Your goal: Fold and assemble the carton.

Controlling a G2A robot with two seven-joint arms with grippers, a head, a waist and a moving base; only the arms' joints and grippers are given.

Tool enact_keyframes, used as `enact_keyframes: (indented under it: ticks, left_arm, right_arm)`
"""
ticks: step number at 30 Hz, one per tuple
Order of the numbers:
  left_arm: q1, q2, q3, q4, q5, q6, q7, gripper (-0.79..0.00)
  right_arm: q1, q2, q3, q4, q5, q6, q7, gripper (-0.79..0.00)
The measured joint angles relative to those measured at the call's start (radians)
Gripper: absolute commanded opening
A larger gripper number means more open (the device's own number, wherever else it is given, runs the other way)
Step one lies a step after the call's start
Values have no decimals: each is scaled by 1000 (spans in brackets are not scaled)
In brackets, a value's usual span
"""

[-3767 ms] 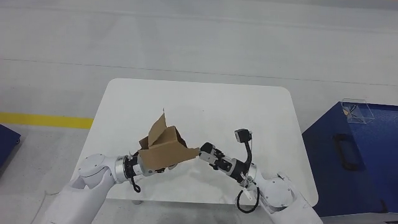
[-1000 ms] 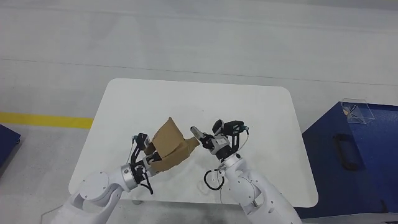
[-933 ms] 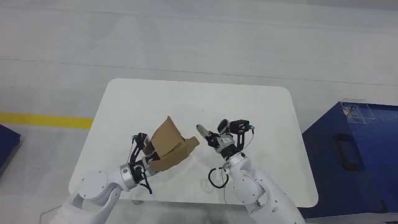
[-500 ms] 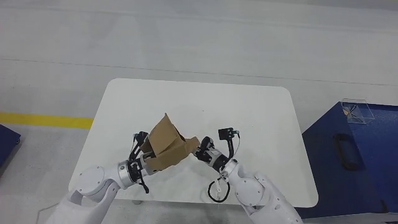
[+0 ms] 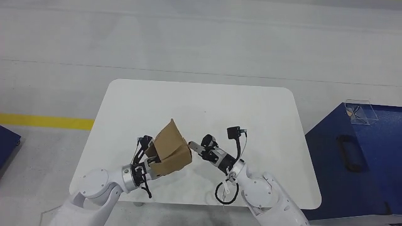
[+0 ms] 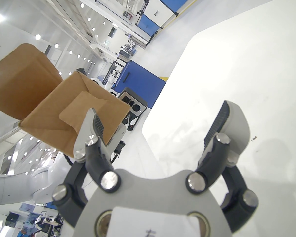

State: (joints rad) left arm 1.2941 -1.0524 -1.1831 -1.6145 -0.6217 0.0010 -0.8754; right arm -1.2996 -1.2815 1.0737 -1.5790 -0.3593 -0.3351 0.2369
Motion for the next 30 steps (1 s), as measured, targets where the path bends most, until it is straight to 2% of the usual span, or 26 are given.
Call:
enact_keyframes:
  ticks: [10, 30]
  left_arm:
    - [4, -2, 15, -15, 62, 2, 25, -785]
    - [-2, -9, 18, -14, 60, 10, 22, -785]
  right_arm:
    - [-3, -1, -2, -32, -32, 18, 3, 0]
    - [-3, -6, -11, -29, -46, 23, 2, 0]
